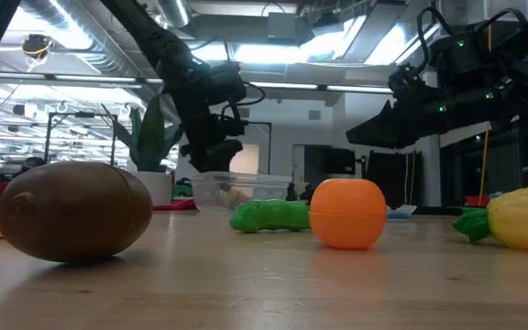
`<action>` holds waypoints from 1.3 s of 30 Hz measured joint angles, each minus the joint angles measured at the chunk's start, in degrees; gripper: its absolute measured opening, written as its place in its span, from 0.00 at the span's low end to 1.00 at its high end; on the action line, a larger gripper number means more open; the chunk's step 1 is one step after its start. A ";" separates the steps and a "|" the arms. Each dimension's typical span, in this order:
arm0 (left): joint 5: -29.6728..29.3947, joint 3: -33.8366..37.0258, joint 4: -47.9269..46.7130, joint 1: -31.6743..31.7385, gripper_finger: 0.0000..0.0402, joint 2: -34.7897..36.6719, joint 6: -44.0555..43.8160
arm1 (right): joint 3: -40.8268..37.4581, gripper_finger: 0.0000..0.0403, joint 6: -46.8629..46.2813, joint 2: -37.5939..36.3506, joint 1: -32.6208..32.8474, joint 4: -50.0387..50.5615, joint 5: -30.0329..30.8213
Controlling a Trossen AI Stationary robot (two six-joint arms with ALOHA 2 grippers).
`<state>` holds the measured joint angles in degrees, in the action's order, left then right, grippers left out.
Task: Pick and placing Produce into tupperware
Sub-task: Put the potato into the transparent bin, then put the pumpkin into the transparent bin
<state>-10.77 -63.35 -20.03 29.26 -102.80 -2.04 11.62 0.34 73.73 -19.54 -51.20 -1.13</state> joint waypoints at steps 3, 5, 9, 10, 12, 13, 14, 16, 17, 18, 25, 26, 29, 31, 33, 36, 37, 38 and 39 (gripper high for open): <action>-0.02 0.00 1.67 -0.02 0.51 0.00 0.25 | 0.00 0.49 0.02 0.00 0.01 0.02 0.00; -0.04 0.00 2.29 -0.02 0.52 0.00 -0.20 | 0.00 0.49 0.04 0.00 0.00 0.02 0.00; -0.08 0.00 2.70 -0.02 0.54 0.00 -0.09 | 0.00 0.49 0.07 0.00 0.01 0.07 0.00; -0.15 0.00 2.70 -0.02 0.54 0.00 0.15 | 0.00 0.49 0.07 0.00 0.01 0.07 0.00; -0.24 0.00 2.70 -0.02 0.54 0.00 0.28 | 0.00 0.49 0.07 0.00 0.01 0.07 0.00; -0.24 0.00 2.70 -0.02 0.53 0.00 0.28 | 0.00 0.49 0.07 0.00 0.01 0.09 0.00; -0.24 0.00 2.70 -0.02 0.53 0.00 0.28 | 0.00 0.49 0.09 0.00 0.01 0.09 0.00; -0.24 0.00 2.67 -0.04 0.53 0.03 1.13 | 0.00 0.49 0.09 0.00 0.01 0.09 0.00; -0.24 0.00 2.38 -0.07 0.53 0.31 1.45 | 0.00 0.49 0.09 0.00 0.01 0.09 0.00; -0.24 0.02 1.99 -0.09 0.53 0.67 1.60 | 0.00 0.49 0.11 0.00 0.01 0.09 0.00; -0.27 -0.20 1.54 -1.64 0.53 6.49 2.80 | 0.00 0.49 1.30 0.00 -0.02 0.09 0.00; -0.28 -0.20 1.55 -2.08 0.53 7.82 3.37 | 0.00 0.49 1.43 0.00 -0.01 0.09 0.01; -0.28 -0.26 1.50 -3.85 0.53 11.71 4.45 | 0.00 0.49 1.46 0.00 -0.01 0.07 0.00; -0.28 -0.25 1.85 -5.46 0.53 14.22 5.33 | 0.00 0.49 1.55 0.00 -0.03 0.02 0.00; -0.29 0.80 2.21 -7.04 0.53 16.98 5.60 | 0.00 0.49 1.68 0.00 -0.03 -0.26 0.00; -0.28 4.81 4.35 -9.57 0.53 21.42 5.56 | 0.00 0.49 1.68 0.00 -0.03 -0.39 0.00; -0.32 6.63 5.78 -10.55 0.53 23.03 5.29 | 0.00 0.49 1.68 0.00 -0.03 -0.37 0.00; -0.32 8.69 7.39 -11.44 0.53 24.78 5.06 | 0.00 0.49 1.68 0.00 -0.03 -0.37 0.00; -0.30 10.84 8.98 -12.38 0.53 26.67 4.42 | 0.00 0.49 1.68 0.00 -0.03 -0.37 0.00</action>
<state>-11.07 -52.51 -11.05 16.87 -76.14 2.38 11.62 2.02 73.73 -19.57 -51.57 -1.13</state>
